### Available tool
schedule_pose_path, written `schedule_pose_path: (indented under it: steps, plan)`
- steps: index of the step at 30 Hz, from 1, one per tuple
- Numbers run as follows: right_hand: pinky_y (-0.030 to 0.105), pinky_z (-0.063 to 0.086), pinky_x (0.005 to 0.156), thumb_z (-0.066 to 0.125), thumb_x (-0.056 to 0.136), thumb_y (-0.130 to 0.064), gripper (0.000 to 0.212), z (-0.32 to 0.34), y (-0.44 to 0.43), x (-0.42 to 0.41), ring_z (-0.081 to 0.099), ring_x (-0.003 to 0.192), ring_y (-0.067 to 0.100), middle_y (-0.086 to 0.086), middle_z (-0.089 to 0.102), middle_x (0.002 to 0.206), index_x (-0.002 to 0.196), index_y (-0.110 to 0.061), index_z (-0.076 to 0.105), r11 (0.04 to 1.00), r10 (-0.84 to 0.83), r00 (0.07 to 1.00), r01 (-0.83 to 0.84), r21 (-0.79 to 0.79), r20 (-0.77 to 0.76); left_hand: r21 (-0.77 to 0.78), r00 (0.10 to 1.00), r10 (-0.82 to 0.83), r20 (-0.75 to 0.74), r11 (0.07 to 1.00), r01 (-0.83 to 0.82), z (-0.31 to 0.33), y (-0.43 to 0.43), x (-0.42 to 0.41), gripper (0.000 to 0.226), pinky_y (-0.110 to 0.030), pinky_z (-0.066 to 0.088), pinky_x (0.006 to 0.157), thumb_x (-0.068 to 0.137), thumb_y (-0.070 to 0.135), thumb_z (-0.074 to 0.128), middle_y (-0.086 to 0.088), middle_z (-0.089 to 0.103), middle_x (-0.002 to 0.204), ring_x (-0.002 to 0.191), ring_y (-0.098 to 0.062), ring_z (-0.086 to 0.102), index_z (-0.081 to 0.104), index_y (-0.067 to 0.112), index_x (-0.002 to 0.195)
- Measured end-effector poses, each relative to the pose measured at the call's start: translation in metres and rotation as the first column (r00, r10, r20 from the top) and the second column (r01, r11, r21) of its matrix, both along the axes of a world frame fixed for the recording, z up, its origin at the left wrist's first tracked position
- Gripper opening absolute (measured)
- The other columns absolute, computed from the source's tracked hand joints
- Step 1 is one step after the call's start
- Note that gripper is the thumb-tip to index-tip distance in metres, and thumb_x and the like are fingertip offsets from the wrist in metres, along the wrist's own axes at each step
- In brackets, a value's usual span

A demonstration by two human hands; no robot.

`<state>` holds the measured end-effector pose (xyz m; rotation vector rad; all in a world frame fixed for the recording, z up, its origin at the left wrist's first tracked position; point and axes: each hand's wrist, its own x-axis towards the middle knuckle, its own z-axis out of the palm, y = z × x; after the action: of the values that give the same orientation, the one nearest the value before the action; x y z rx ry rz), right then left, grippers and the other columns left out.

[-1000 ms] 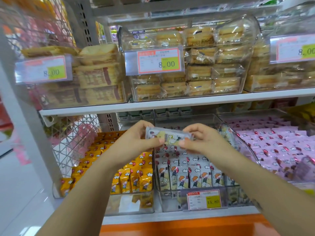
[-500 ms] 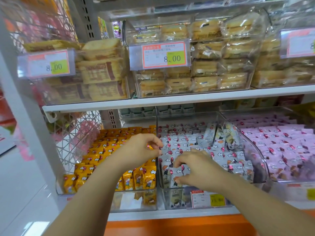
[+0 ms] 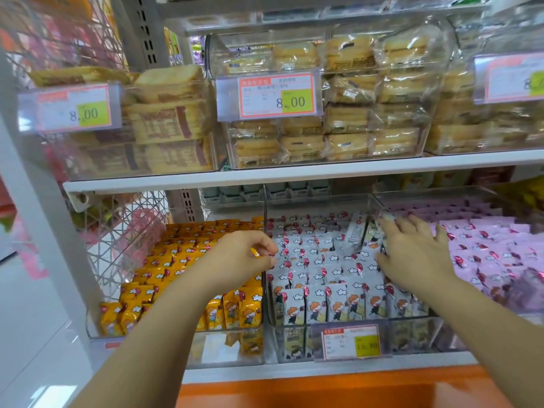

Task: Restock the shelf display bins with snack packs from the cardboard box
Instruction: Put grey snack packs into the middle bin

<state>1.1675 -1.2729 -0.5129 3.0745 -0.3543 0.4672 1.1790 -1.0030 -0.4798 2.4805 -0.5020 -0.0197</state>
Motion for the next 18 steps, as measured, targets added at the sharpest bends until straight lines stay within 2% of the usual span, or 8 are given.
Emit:
schedule_pose_path:
  steps: [5,7,9,11,13,15,16,18]
  plan:
    - [0.044,0.009,0.117,0.058,0.091,-0.023,0.061,0.0,-0.002,0.003,0.041,0.127,0.026,0.004,0.044,0.135,0.144,-0.028,0.029,0.992,0.114,0.981,-0.119,0.028,0.16,0.006,1.0,0.008,0.022,1.0,-0.008,-0.001,-0.004,0.001,0.01,-0.005,0.035,0.05,0.092,0.028,0.062,0.017,0.058,0.094,0.065,0.006,0.054,0.064,0.028,0.101]
    - [0.041,0.017,0.114,0.058,0.091,-0.016,0.062,-0.001,-0.002,0.003,0.042,0.125,0.029,0.005,0.044,0.135,0.145,-0.026,0.029,0.977,0.159,0.971,-0.18,0.11,0.178,0.041,0.999,0.008,0.041,0.999,-0.01,-0.001,-0.005,0.001,0.007,-0.005,0.036,0.057,0.092,0.028,0.062,0.019,0.058,0.095,0.08,0.001,0.057,0.063,0.031,0.098]
    - [0.039,0.025,0.106,0.057,0.091,-0.012,0.061,0.001,-0.002,0.001,0.044,0.121,0.031,0.006,0.048,0.133,0.144,-0.025,0.031,0.96,0.191,0.956,-0.229,0.159,0.222,0.109,0.996,0.003,0.086,0.994,-0.013,-0.001,-0.008,0.001,0.006,-0.007,0.037,0.064,0.091,0.028,0.061,0.02,0.056,0.094,0.087,-0.001,0.055,0.061,0.032,0.096]
    - [0.039,0.03,0.096,0.055,0.09,-0.01,0.058,0.011,0.0,-0.004,0.048,0.11,0.029,0.006,0.055,0.123,0.143,-0.023,0.035,0.938,0.241,0.901,-0.311,0.151,0.36,0.191,0.986,-0.011,0.166,0.981,-0.021,0.0,-0.013,0.0,0.008,-0.015,0.041,0.078,0.092,0.027,0.061,0.018,0.053,0.095,0.094,-0.003,0.051,0.06,0.034,0.096]
    - [0.035,0.041,0.083,0.056,0.089,-0.01,0.061,0.027,0.008,-0.012,0.052,0.098,0.02,-0.001,0.052,0.114,0.143,-0.028,0.033,0.846,0.294,0.836,-0.453,0.281,0.463,0.227,0.976,-0.04,0.214,0.974,-0.01,0.0,-0.024,-0.002,0.011,-0.023,0.043,0.089,0.091,0.027,0.061,0.015,0.052,0.098,0.099,-0.005,0.048,0.063,0.032,0.101]
    - [0.026,0.05,0.067,0.06,0.088,-0.008,0.066,0.037,0.015,-0.019,0.056,0.085,0.007,-0.01,0.049,0.106,0.139,-0.039,0.033,0.631,0.373,0.826,-0.56,0.537,0.422,0.24,0.973,-0.099,0.208,0.97,0.047,0.0,-0.038,-0.006,0.015,-0.025,0.046,0.091,0.09,0.03,0.063,0.014,0.057,0.099,0.098,-0.005,0.053,0.065,0.029,0.105]
    - [0.027,0.054,0.061,0.064,0.086,-0.007,0.064,0.04,0.018,-0.021,0.059,0.08,0.006,-0.011,0.052,0.101,0.132,-0.042,0.037,0.527,0.421,0.828,-0.556,0.642,0.372,0.254,0.973,-0.133,0.188,0.964,0.083,-0.001,-0.045,-0.008,0.017,-0.026,0.047,0.09,0.089,0.032,0.065,0.013,0.06,0.099,0.096,-0.006,0.056,0.065,0.028,0.106]
    - [0.039,0.057,0.064,0.069,0.084,-0.01,0.052,0.038,0.021,-0.022,0.064,0.07,0.018,-0.007,0.06,0.093,0.116,-0.044,0.046,0.445,0.503,0.82,-0.518,0.73,0.275,0.306,0.972,-0.189,0.14,0.942,0.139,-0.007,-0.058,-0.013,0.021,-0.027,0.046,0.091,0.086,0.039,0.067,0.012,0.062,0.095,0.095,-0.01,0.059,0.063,0.029,0.103]
